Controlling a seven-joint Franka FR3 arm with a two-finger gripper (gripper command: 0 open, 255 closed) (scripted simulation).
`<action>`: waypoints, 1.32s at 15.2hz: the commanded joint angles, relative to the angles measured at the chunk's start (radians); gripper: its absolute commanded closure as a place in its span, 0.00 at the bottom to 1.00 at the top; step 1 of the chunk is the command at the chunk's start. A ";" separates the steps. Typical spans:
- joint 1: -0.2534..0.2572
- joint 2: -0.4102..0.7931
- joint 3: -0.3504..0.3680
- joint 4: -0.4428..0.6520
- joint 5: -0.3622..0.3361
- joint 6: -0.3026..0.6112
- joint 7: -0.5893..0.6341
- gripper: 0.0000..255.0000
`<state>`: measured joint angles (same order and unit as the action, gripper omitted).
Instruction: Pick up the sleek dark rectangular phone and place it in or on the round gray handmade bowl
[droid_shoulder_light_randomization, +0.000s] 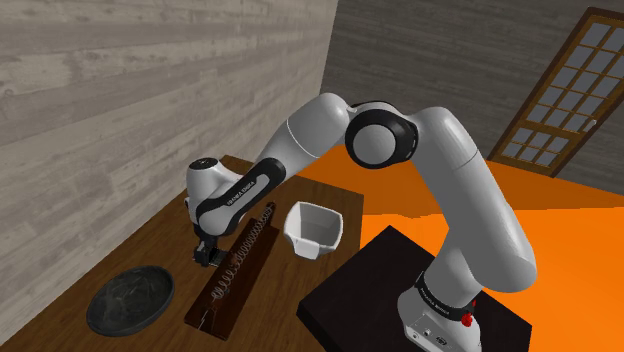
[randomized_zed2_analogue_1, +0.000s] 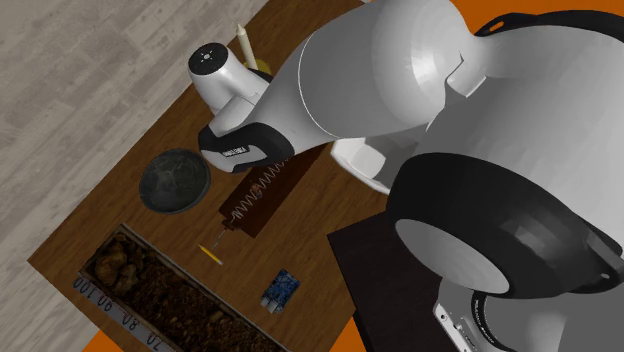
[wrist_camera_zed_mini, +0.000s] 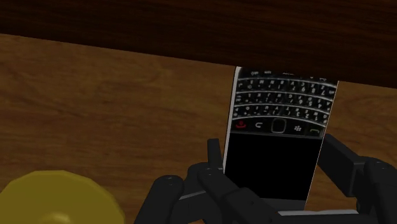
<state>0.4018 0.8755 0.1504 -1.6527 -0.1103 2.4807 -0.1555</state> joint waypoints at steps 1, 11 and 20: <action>0.000 0.000 0.000 -0.001 0.000 -0.001 0.000 1.00; -0.005 -0.055 0.007 -0.024 0.005 -0.033 -0.001 1.00; -0.016 -0.151 0.019 -0.053 0.017 -0.099 -0.004 1.00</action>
<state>0.3870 0.7329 0.1687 -1.7042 -0.0944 2.3880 -0.1596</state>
